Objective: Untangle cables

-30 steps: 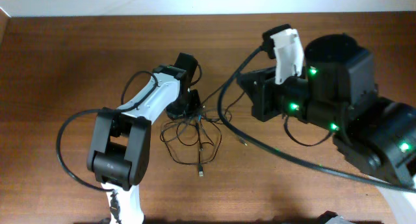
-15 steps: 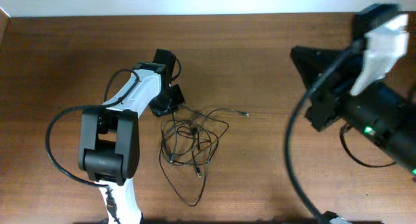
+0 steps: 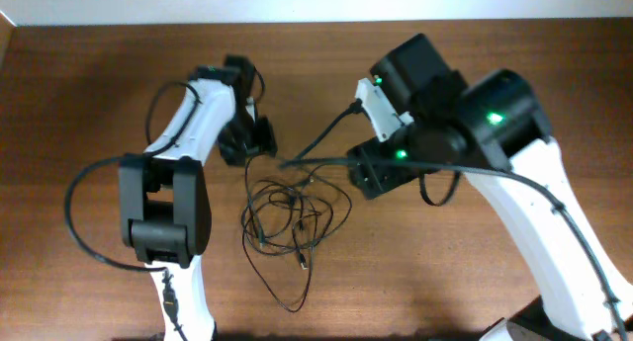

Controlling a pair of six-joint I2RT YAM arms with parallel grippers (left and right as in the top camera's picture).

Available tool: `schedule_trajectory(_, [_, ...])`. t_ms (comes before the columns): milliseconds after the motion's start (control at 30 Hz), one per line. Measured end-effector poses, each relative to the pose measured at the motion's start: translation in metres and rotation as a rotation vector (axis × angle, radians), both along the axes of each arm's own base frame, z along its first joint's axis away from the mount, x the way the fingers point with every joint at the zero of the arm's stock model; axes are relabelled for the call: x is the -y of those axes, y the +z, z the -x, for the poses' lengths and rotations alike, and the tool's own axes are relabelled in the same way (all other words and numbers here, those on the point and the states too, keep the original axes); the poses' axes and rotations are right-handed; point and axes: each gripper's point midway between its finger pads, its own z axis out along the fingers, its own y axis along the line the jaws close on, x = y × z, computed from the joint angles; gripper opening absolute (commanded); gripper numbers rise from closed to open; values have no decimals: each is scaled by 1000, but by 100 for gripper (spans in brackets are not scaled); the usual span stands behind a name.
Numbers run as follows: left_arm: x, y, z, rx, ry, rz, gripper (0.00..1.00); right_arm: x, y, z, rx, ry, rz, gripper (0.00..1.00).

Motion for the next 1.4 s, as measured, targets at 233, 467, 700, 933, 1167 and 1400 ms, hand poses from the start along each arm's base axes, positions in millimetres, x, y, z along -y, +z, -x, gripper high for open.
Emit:
schedule_trajectory(233, [0, 35, -20, 70, -17, 18, 99, -6, -35, -7, -100, 3, 61, 98])
schedule_trajectory(467, [0, 35, -20, 70, -17, 19, 99, -7, -36, -7, -103, 3, 64, 98])
schedule_trajectory(700, [0, 35, -20, 70, -17, 19, 99, -6, -36, -7, -103, 3, 64, 98])
schedule_trajectory(933, [0, 35, -20, 70, -17, 19, 99, -6, -36, -7, -103, 4, 64, 98])
schedule_trajectory(1167, [0, 35, -20, 70, -17, 18, 99, -6, -36, -7, -103, 3, 64, 99])
schedule_trajectory(1400, [0, 35, -20, 70, -18, 18, 99, -6, -36, -7, -103, 4, 64, 98])
